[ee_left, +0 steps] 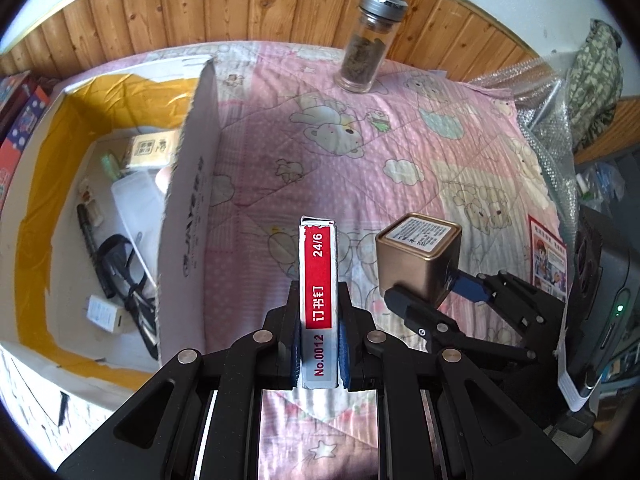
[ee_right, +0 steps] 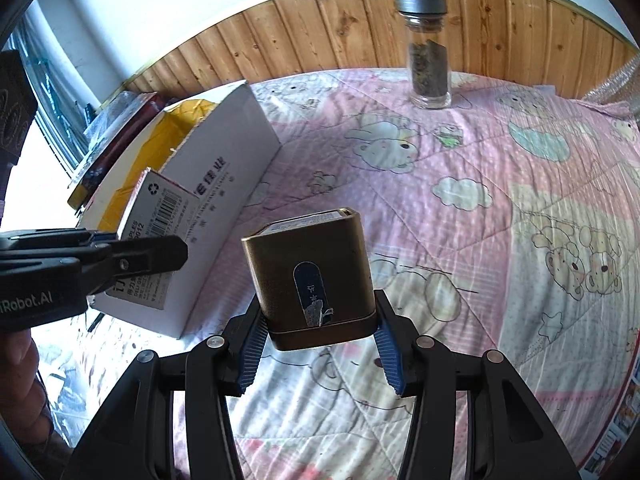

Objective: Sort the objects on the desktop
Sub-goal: 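Carry the staple box and gold tin over the cardboard box with both grippers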

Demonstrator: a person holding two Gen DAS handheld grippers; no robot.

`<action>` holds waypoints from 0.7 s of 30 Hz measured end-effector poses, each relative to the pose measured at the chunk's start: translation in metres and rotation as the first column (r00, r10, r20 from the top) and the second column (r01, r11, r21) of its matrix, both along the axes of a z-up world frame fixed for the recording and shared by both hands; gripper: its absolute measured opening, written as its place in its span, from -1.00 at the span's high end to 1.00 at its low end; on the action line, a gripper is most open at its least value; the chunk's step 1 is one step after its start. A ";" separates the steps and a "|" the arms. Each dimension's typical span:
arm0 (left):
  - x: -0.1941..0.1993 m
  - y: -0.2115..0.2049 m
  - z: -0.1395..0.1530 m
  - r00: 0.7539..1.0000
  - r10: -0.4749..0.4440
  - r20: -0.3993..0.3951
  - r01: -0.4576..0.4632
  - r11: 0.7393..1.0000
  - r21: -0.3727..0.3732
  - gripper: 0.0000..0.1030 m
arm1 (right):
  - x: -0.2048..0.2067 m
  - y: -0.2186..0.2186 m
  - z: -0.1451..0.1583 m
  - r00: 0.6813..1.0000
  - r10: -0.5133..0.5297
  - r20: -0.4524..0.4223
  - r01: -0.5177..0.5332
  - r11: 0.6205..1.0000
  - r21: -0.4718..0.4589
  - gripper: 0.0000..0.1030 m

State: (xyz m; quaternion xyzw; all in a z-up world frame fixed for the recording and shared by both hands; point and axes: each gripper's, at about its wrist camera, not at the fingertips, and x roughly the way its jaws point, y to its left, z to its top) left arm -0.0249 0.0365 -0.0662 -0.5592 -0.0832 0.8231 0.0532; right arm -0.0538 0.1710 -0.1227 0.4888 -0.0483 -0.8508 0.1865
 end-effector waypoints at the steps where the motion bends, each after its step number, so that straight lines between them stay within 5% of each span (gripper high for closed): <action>1: 0.003 -0.003 0.001 1.000 0.006 -0.001 -0.005 1.000 0.005 0.72 | 0.001 -0.004 0.002 1.000 0.012 -0.001 -0.012 1.000 0.000 0.01; 21: 0.041 -0.076 0.028 0.986 0.163 -0.047 -0.160 0.985 0.062 0.72 | 0.007 -0.056 0.049 0.980 0.179 -0.087 -0.178 0.984 0.025 0.01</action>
